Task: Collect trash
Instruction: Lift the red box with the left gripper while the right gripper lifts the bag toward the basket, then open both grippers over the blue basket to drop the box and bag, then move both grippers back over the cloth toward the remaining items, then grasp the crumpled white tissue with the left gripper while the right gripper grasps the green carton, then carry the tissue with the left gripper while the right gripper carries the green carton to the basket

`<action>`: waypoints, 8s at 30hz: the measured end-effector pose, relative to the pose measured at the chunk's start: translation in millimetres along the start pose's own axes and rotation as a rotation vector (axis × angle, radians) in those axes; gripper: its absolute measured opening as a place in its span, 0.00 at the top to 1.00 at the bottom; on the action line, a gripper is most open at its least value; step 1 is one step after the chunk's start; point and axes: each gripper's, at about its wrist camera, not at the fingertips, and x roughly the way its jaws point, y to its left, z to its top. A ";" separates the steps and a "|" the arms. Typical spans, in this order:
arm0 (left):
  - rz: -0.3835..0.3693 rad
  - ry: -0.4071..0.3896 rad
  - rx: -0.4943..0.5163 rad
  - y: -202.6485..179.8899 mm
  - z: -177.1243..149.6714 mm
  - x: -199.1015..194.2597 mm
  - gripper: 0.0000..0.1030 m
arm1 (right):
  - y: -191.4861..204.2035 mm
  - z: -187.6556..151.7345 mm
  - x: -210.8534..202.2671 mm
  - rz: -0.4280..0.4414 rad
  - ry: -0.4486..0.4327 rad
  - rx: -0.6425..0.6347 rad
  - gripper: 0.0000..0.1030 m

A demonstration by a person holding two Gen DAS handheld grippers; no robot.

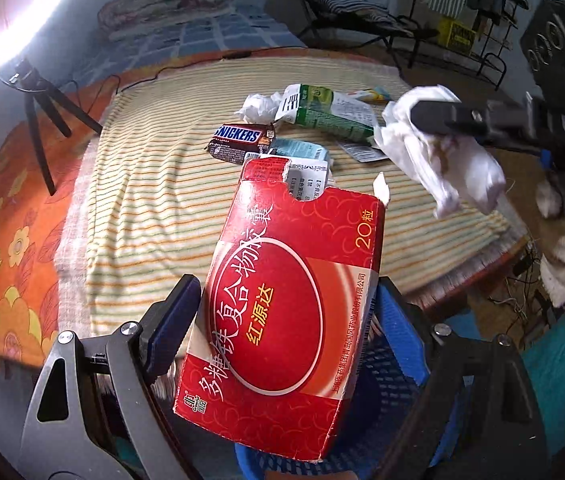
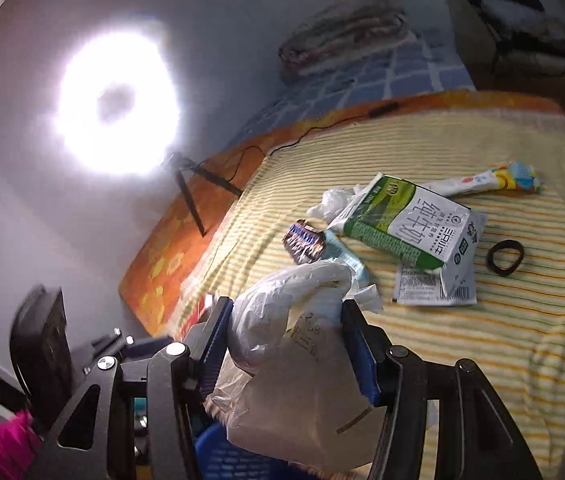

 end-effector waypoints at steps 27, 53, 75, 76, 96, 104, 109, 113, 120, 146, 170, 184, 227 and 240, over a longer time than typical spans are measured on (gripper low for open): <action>-0.004 0.059 -0.029 -27.3 -84.8 22.8 0.13 | 59.0 -146.2 -32.5 -0.111 0.159 -0.169 0.42; 0.002 0.104 -0.059 -23.8 -105.7 34.2 0.12 | 51.2 -162.9 -21.0 -0.123 0.207 -0.115 0.21; -0.019 0.113 -0.131 -4.6 -87.5 35.9 0.12 | 31.0 -134.6 -22.3 -0.243 0.203 -0.037 0.10; -0.019 0.111 -0.128 -4.0 -84.5 36.2 0.12 | 29.9 -128.6 -23.5 -0.257 0.194 -0.049 0.10; 0.013 0.024 -0.042 24.7 29.8 52.7 0.12 | -17.4 -12.8 -8.1 -0.341 0.061 -0.170 0.10; 0.021 -0.006 -0.014 42.7 85.8 74.9 0.12 | -46.8 17.0 30.3 -0.370 0.103 -0.198 0.10; -0.003 0.022 -0.019 54.4 117.5 103.0 0.12 | -52.9 25.1 57.7 -0.395 0.135 -0.250 0.10; -0.025 0.035 -0.055 63.5 144.3 127.2 0.12 | -57.8 34.6 76.7 -0.418 0.141 -0.276 0.10; -0.074 0.064 -0.155 79.4 181.7 171.4 0.24 | -52.8 38.3 107.6 -0.454 0.164 -0.376 0.10; -0.158 0.069 -0.272 86.5 206.9 200.9 0.86 | -70.2 71.9 91.6 -0.539 0.027 -0.328 0.62; -0.137 -0.047 -0.192 71.1 149.7 66.9 0.86 | -41.8 68.8 -6.9 -0.324 -0.025 -0.095 0.74; -0.112 -0.035 -0.189 59.0 42.7 8.7 0.86 | 41.3 -27.1 -42.7 -0.198 0.058 -0.166 0.74; -0.069 0.228 -0.155 3.3 -130.0 56.2 0.43 | 74.8 -188.7 -8.2 -0.183 0.344 -0.213 0.62; -0.058 0.241 -0.142 0.3 -131.9 58.9 0.39 | 69.6 -186.3 -8.2 -0.222 0.344 -0.184 0.21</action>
